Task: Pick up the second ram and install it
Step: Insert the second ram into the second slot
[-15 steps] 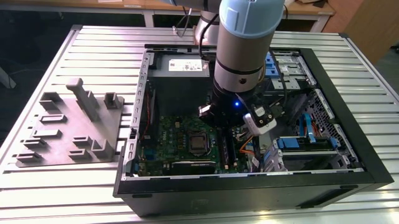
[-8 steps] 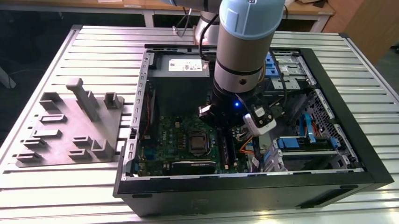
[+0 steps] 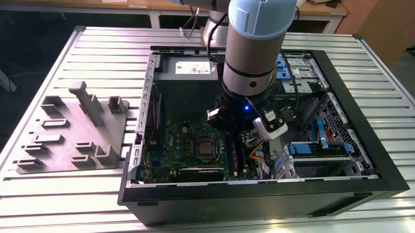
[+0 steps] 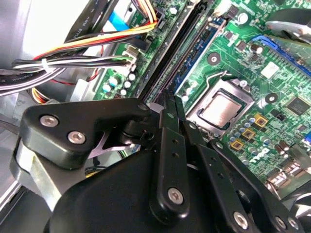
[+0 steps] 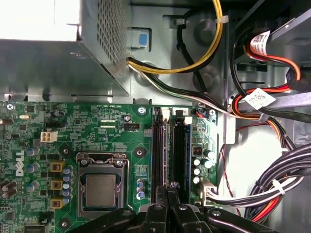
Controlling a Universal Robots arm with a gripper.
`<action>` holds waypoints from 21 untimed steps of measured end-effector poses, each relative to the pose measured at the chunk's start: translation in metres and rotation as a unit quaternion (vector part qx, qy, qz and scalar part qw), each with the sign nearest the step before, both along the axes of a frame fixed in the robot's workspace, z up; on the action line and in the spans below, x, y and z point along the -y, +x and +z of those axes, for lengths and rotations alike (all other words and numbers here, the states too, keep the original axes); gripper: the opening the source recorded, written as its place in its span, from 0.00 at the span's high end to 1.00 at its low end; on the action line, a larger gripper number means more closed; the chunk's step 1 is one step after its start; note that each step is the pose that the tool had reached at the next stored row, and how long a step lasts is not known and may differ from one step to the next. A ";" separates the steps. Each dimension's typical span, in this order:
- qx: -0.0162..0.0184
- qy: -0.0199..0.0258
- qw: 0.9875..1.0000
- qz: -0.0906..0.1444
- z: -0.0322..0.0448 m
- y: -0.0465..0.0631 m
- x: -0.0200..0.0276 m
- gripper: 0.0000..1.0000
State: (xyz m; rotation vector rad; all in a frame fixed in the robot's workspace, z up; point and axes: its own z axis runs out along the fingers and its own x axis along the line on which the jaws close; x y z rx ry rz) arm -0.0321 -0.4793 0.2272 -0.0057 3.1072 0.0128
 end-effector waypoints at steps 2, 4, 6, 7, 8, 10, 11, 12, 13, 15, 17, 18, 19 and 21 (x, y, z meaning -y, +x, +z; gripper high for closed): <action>0.000 0.000 1.000 0.000 -0.0002 0.000 0.0000 0.89; 0.000 0.000 1.000 0.000 -0.0005 0.000 0.0001 0.89; 0.000 0.000 1.000 -0.001 -0.0006 0.000 0.0001 0.89; 0.000 0.000 1.000 -0.001 -0.0006 0.000 0.0000 0.89; 0.000 0.000 1.000 -0.001 -0.0006 0.000 0.0001 0.89; 0.000 0.000 1.000 -0.001 -0.0007 0.000 0.0000 0.89; 0.000 0.000 1.000 -0.002 -0.0007 0.001 0.0001 0.89; 0.000 0.000 1.000 -0.003 -0.0007 0.001 0.0001 0.89; 0.000 0.000 1.000 -0.003 -0.0007 0.001 0.0001 0.89; 0.000 0.000 1.000 -0.003 -0.0008 0.001 0.0001 0.89; 0.000 0.000 1.000 -0.003 -0.0018 0.001 0.0001 0.89; 0.000 0.000 1.000 -0.003 -0.0019 0.001 0.0001 0.89; 0.000 0.000 1.000 -0.003 -0.0019 0.001 0.0001 0.89; 0.000 0.000 1.000 -0.003 -0.0019 0.001 0.0001 0.89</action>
